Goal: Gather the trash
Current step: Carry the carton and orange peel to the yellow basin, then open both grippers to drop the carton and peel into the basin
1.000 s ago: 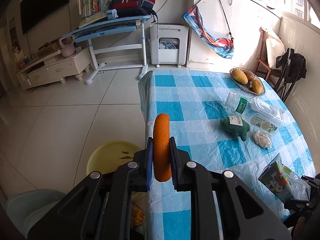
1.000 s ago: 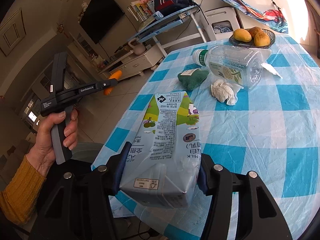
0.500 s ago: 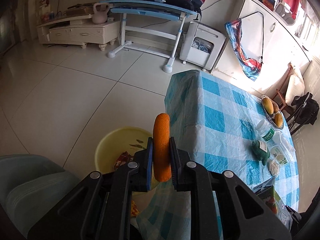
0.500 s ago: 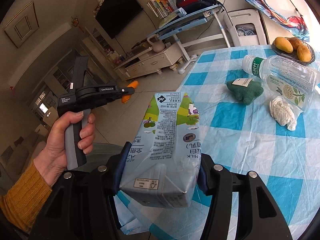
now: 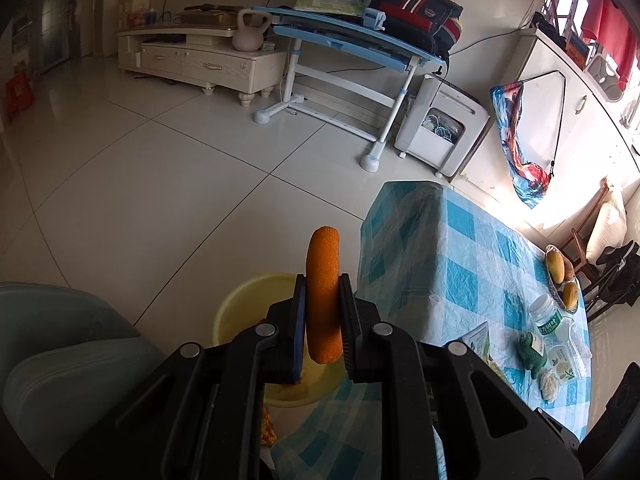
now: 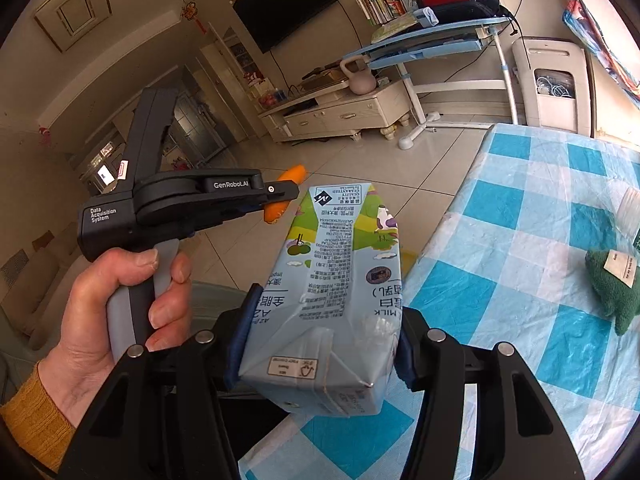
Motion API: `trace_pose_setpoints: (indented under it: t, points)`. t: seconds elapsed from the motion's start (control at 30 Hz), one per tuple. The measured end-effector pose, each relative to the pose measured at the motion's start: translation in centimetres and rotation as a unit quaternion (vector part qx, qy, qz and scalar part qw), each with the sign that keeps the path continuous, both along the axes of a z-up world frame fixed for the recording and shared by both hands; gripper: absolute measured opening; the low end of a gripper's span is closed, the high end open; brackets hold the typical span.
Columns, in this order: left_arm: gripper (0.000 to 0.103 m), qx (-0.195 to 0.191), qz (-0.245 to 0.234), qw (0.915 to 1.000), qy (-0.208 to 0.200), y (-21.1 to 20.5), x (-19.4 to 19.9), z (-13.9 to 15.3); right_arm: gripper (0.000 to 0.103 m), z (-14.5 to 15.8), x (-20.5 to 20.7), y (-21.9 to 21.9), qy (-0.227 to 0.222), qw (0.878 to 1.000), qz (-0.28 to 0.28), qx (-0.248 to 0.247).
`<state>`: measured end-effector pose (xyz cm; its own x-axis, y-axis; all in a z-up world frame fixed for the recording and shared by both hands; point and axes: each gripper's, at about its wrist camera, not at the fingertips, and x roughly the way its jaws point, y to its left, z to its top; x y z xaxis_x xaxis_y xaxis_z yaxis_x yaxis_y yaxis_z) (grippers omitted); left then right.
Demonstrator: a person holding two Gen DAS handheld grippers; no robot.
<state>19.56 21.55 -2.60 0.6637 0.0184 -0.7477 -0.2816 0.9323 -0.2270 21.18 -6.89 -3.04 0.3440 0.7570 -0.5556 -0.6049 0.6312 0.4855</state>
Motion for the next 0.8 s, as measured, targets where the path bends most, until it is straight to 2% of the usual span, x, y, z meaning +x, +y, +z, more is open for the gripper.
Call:
trace_pose_setpoints:
  t: [0.23, 0.37, 0.4, 0.47, 0.53, 0.6, 0.67, 0.8]
  points:
    - [0.015, 0.024, 0.042, 0.9985, -0.028, 1.8, -0.1, 1.4, 0.056, -1.0, 2.8, 4.0, -0.004, 0.999, 0.028, -0.017]
    - [0.015, 0.046, 0.048, 0.9975, -0.024, 1.8, 0.7, 1.6, 0.057, -2.7, 4.7, 5.8, 0.011, 0.998, 0.045, -0.052]
    - [0.015, 0.051, 0.049, 0.9973, -0.021, 1.8, 1.0, 1.6, 0.061, -3.2, 5.1, 6.0, 0.018, 0.997, 0.045, -0.060]
    - [0.016, 0.056, 0.050, 0.9971, -0.011, 1.8, 1.7, 1.3, 0.062, -3.5, 5.4, 5.6, 0.025, 0.997, 0.040, -0.060]
    - [0.023, 0.060, 0.050, 0.9970, 0.003, 1.6, 2.3, 0.9, 0.065, -3.5, 5.0, 4.5, 0.027, 0.998, 0.034, -0.051]
    - [0.048, 0.071, 0.052, 0.9958, 0.023, 1.4, 2.9, 0.4, 0.067, -3.3, 3.9, 3.0, 0.028, 0.998, 0.030, -0.044]
    - [0.056, 0.080, 0.053, 0.9950, 0.031, 1.3, 3.0, 0.1, 0.068, -3.1, 2.6, 1.5, 0.026, 0.999, 0.022, -0.040]
    - [0.064, 0.088, 0.050, 0.9944, 0.032, 0.8, 2.8, 0.0, 0.071, -2.8, -0.4, -2.8, 0.012, 0.999, -0.004, -0.045]
